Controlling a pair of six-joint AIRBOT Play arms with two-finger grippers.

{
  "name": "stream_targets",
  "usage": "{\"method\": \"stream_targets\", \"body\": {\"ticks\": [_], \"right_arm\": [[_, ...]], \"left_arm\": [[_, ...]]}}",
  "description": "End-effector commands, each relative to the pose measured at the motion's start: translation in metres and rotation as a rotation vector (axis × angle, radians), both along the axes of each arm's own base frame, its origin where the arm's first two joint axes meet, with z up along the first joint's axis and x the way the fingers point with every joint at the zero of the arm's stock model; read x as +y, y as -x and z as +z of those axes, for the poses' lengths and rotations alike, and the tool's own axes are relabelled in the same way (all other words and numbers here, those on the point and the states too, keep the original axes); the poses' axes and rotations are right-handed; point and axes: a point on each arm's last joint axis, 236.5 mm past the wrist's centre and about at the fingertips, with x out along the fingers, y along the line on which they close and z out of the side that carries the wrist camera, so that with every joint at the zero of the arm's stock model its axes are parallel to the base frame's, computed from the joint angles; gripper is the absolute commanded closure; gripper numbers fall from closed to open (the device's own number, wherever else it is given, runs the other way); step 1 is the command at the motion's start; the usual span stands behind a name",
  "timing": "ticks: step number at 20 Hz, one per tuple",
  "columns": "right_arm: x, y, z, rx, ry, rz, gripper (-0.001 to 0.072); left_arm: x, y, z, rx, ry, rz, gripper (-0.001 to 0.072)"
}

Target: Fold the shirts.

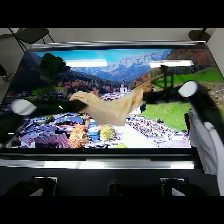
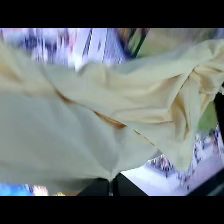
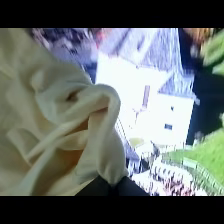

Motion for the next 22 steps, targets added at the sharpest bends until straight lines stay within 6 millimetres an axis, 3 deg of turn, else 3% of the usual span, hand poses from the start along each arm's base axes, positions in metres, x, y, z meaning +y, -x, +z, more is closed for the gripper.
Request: {"method": "stream_targets", "body": {"ticks": [1, 2, 3, 4, 5, 7, 9, 12, 15, 17, 19, 22], "right_arm": [[-0.029, 0.025, 0.243, -0.678, -0.016, -0.12, 0.0672], [-0.042, 0.06, 0.318, -0.892, -0.042, -0.172, 0.0673], [-0.052, 0.1, 0.374, -1.047, -0.102, -0.218, 0.0673], [-0.059, 0.142, 0.416, -1.156, -0.184, -0.252, 0.0673], [-0.062, 0.173, 0.438, -1.206, -0.25, -0.265, 0.0673], [-0.064, 0.21, 0.449, -1.246, -0.25, -0.254, 0.0673], [-0.062, 0.226, 0.448, -1.236, -0.262, -0.241, 0.0673], [-0.062, 0.235, 0.447, -1.237, -0.244, -0.237, 0.0673], [-0.058, 0.224, 0.424, -1.137, -0.215, -0.226, 0.0673], [-0.057, 0.196, 0.381, -0.957, -0.16, -0.231, 0.0673], [-0.053, 0.155, 0.312, -0.687, -0.072, -0.215, 0.0672], [-0.041, 0.087, 0.204, -0.324, -0.001, -0.172, 0.0672]], "left_arm": [[0.07, 0.02, 0.23, -0.584, -0.052, 0.172, 0.068], [0.092, 0.046, 0.301, -0.764, -0.02, 0.246, 0.068], [0.113, 0.082, 0.367, -0.938, 0.028, 0.323, 0.068], [0.126, 0.114, 0.411, -1.051, 0.086, 0.38, 0.068], [0.131, 0.144, 0.439, -1.115, 0.15, 0.399, 0.068], [0.118, 0.178, 0.455, -1.129, 0.244, 0.335, 0.068], [0.111, 0.187, 0.452, -1.111, 0.259, 0.299, 0.068], [0.118, 0.188, 0.455, -1.137, 0.231, 0.328, 0.068], [0.123, 0.174, 0.447, -1.128, 0.173, 0.354, 0.068], [0.125, 0.142, 0.42, -1.047, 0.07, 0.362, 0.068], [0.125, 0.088, 0.361, -0.856, -0.036, 0.356, 0.068], [0.122, -0.003, 0.243, -0.555, -0.144, 0.335, 0.0679]]}}
